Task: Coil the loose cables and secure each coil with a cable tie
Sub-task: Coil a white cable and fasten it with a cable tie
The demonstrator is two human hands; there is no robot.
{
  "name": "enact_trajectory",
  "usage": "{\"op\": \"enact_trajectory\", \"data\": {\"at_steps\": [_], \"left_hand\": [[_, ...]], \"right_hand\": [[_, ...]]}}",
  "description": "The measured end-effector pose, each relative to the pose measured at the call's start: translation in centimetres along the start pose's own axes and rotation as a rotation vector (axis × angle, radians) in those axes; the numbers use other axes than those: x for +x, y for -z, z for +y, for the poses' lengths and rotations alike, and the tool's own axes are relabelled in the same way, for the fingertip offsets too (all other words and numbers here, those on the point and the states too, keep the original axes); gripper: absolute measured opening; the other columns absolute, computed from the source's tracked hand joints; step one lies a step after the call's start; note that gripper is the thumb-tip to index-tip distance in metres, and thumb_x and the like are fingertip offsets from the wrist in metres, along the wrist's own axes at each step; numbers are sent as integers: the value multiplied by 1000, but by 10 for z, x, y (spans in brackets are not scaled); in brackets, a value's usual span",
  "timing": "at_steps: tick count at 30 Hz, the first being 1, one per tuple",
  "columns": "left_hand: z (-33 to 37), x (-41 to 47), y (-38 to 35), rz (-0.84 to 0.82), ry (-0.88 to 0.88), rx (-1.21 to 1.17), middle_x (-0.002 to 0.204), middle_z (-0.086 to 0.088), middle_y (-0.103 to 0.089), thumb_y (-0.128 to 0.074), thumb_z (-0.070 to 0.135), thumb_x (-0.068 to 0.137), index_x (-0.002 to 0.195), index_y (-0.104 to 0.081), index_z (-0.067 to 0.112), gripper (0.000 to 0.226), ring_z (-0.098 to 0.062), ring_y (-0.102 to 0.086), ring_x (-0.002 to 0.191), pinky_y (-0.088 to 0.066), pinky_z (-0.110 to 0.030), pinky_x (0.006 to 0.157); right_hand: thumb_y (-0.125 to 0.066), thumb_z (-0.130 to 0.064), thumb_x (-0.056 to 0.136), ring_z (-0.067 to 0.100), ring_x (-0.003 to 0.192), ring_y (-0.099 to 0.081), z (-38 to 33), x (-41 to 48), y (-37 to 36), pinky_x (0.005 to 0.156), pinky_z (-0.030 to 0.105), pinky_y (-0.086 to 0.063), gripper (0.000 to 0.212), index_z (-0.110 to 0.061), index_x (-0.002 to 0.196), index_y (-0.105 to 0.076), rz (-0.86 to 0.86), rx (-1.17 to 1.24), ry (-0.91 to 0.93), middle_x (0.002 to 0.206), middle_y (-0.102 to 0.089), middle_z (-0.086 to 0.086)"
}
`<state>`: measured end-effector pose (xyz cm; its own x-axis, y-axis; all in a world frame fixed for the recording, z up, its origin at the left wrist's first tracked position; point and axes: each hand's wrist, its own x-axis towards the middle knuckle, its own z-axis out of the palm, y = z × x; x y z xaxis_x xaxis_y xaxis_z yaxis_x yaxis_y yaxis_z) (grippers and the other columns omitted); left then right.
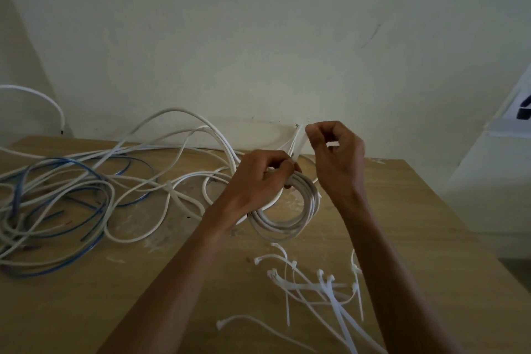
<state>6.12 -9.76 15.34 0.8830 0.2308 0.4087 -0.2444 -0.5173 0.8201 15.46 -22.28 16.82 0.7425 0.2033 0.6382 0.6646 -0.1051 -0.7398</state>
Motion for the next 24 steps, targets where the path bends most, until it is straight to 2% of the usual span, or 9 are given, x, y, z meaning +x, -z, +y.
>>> {"op": "enact_trajectory", "data": {"at_steps": [4,7,11,14,16,18,21,22,24], "left_hand": [[-2,-1,-1,55,20,-65,74,-4,-73,-53,11,103,91,-77,5,28,5,-55,44,-37,-7,48],[-1,0,1,93,4,-81,76,-6,-74,-53,16,105,96,-77,9,27,4,-54,42,-36,-7,47],[-3,-1,-4,33,-57,-108,68,-5,-67,-50,24,107,103,-74,11,27,0,-49,42,-37,-12,48],[-6,0,-11,-44,-29,-235,59,-3,-49,-46,30,108,109,-70,14,29,-16,-38,46,-33,-26,46],[-9,-1,-11,-61,1,-296,57,-2,-38,-44,30,109,114,-69,16,29,-18,-34,49,-32,-28,47],[-11,-2,-8,-26,15,-305,53,1,-36,-43,31,109,112,-69,18,30,-16,-31,44,-28,-28,45],[-17,3,1,155,99,-393,52,1,-35,-42,32,110,102,-68,13,33,-14,-28,42,-25,-24,44],[-19,6,4,212,140,-429,52,2,-35,-43,32,109,99,-69,13,33,-13,-28,42,-25,-23,44],[-22,10,8,263,192,-486,52,5,-34,-46,32,108,94,-71,18,32,-12,-28,42,-25,-22,44]], "right_hand": [[-69,-26,95,12,82,-72,4,-2,-3,72,25,-58,17,-11,99,-74,-271,141,-70,86,-74,-1],[-74,-23,92,14,80,-72,4,-2,-6,70,35,-60,11,-13,93,-78,-177,83,32,83,-75,-4],[-75,-21,90,11,87,-72,5,-1,-5,75,29,-58,10,-12,94,-79,-19,183,-33,87,-76,-4],[-73,-20,93,17,89,-74,8,-2,-6,80,40,-62,12,-11,98,-79,-10,270,-120,88,-77,0],[-71,-20,94,17,88,-74,8,-3,-9,77,44,-63,13,-10,99,-78,-8,275,-110,87,-77,1],[-64,-26,99,8,84,-72,7,-10,-15,71,35,-62,18,-11,102,-74,-15,194,-35,85,-74,-4],[-47,-54,99,2,83,-69,6,-21,-22,70,22,-57,46,-20,128,-57,-210,-67,144,96,-72,-8],[-44,-56,100,2,78,-68,8,-23,-24,67,22,-57,48,-20,129,-55,-237,-130,194,95,-72,-7],[-40,-50,104,2,61,-63,13,-23,-28,55,26,-54,40,-17,118,-60,-193,-191,280,82,-71,-7]]}}
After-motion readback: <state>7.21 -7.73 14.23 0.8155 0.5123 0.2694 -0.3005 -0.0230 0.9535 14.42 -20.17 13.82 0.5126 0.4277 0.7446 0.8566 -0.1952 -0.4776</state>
